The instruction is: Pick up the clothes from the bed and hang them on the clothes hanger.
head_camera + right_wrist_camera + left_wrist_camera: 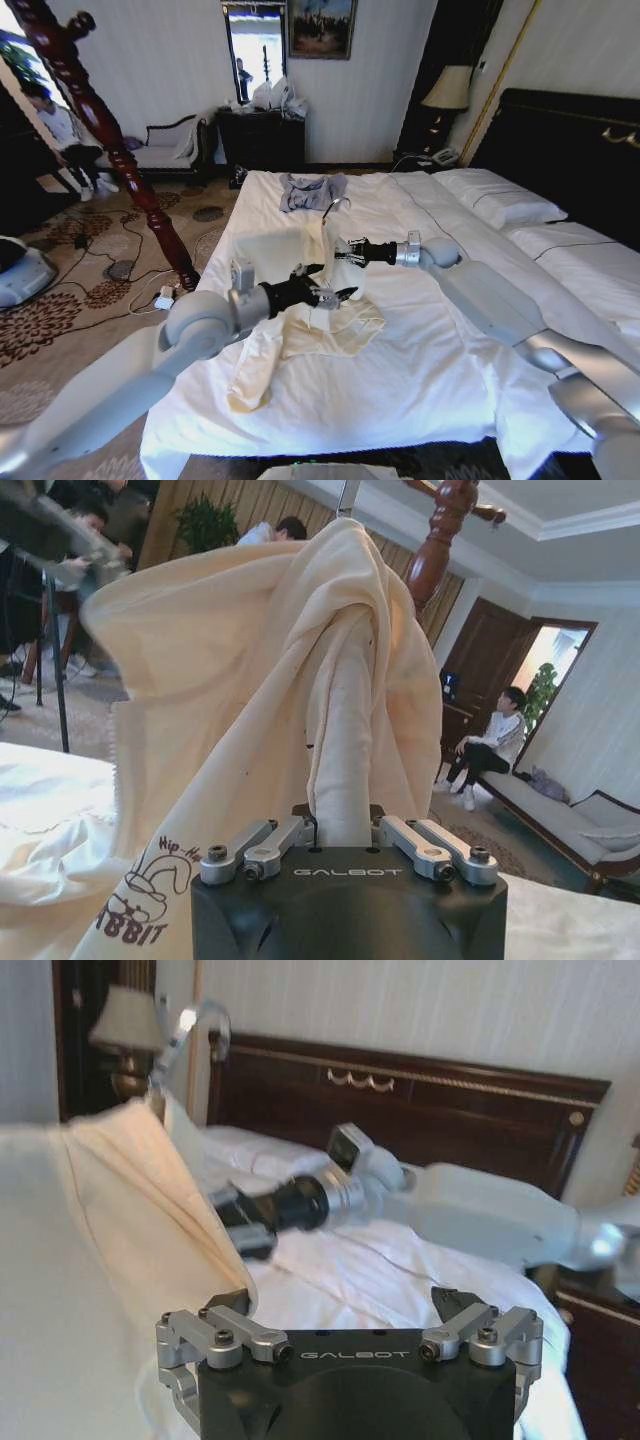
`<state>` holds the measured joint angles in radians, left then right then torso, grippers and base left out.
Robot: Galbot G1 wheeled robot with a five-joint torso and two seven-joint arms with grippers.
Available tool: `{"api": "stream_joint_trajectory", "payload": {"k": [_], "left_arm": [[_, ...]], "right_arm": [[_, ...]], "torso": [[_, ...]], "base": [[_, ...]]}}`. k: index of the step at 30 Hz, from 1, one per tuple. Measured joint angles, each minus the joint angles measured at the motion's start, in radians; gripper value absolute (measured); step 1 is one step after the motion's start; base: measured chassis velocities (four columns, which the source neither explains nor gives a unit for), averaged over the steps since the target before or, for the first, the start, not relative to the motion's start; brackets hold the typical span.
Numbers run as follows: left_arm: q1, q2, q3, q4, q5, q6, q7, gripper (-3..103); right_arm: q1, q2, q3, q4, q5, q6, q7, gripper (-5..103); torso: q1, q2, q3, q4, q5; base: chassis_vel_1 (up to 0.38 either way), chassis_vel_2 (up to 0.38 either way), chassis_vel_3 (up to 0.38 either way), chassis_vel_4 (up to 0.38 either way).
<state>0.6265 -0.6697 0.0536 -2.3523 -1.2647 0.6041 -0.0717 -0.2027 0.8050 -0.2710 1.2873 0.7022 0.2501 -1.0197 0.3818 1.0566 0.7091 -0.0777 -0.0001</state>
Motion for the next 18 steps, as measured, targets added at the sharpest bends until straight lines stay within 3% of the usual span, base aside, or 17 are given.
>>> {"api": "stream_joint_trajectory", "payload": {"k": [3, 8, 12, 15, 18], "left_arm": [[0.044, 0.044, -0.044, -0.06, -0.095, 0.043, -0.015, 100], [0.084, 0.073, -0.104, -0.113, -0.158, 0.068, -0.028, 100], [0.09, 0.079, -0.13, -0.132, -0.22, 0.093, -0.085, 100], [0.095, 0.068, -0.129, -0.117, -0.238, 0.093, -0.124, 100], [0.091, 0.03, -0.125, -0.079, -0.268, 0.053, -0.148, 100]], "right_arm": [[-0.003, 0.002, 0.0, -0.002, 0.014, 0.0, 0.001, 17], [-0.003, 0.004, 0.0, -0.008, 0.013, 0.0, 0.001, 17], [-0.003, -0.002, 0.001, -0.008, 0.013, 0.001, 0.002, 17], [-0.007, -0.007, 0.004, -0.002, 0.014, 0.002, 0.003, 17], [-0.016, -0.014, 0.007, 0.017, 0.027, 0.002, 0.007, 17]], "torso": [[0.0, 0.0, 0.0, 0.0002, 0.0], [0.0, 0.0, 0.0, 0.0001, 0.0001], [0.0, 0.0, 0.0, 0.0002, 0.0001], [0.0, 0.0, 0.0, -0.0001, 0.0001], [0.0, 0.0, 0.0, 0.0002, 0.0]], "base": [[0.0, 0.0, 0.0, 0.0], [0.0, 0.0, 0.0, 0.0], [0.0, 0.0, 0.0, 0.0], [0.0, 0.0, 0.0, 0.0], [0.0, 0.0, 0.0, 0.0]]}}
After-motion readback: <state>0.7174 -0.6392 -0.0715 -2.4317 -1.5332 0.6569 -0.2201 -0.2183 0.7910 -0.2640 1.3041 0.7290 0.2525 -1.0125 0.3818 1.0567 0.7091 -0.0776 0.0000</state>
